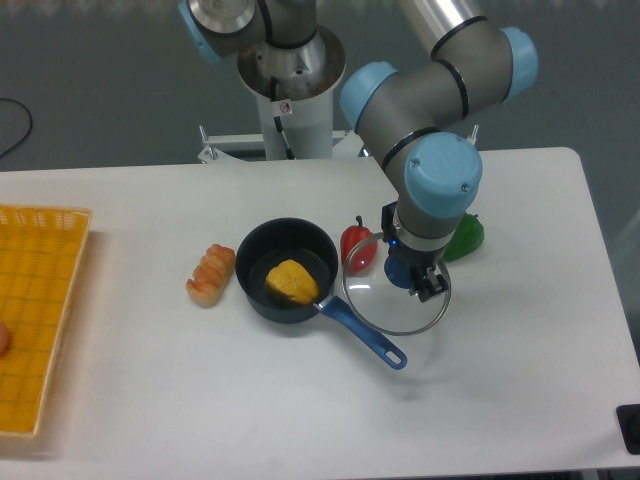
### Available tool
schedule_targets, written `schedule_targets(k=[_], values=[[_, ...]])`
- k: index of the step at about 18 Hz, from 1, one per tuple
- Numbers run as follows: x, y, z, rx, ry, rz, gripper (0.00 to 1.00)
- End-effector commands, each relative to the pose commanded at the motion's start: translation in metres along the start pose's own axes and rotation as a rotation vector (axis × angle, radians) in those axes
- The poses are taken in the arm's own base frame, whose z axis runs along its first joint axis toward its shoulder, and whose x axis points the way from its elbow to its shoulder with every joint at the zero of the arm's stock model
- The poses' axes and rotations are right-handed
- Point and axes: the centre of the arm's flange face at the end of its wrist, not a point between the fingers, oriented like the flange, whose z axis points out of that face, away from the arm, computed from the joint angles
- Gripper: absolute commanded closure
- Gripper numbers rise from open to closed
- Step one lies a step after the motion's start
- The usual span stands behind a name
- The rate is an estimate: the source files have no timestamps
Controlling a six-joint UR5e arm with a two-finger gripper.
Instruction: Close the pot lid
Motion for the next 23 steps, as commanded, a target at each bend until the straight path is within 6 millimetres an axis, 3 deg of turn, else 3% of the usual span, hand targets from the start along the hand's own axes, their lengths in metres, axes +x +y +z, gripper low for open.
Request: schedule_targets(k=[11, 19, 23], values=[[0.003, -0.005, 0.004, 0.0, 0.007, -0.014, 0.39], [0.03, -0.066, 0.003, -0.014, 0.006, -0.049, 0.39], [0.052, -0.079, 0.009, -0.02, 0.021, -0.038, 0.39]])
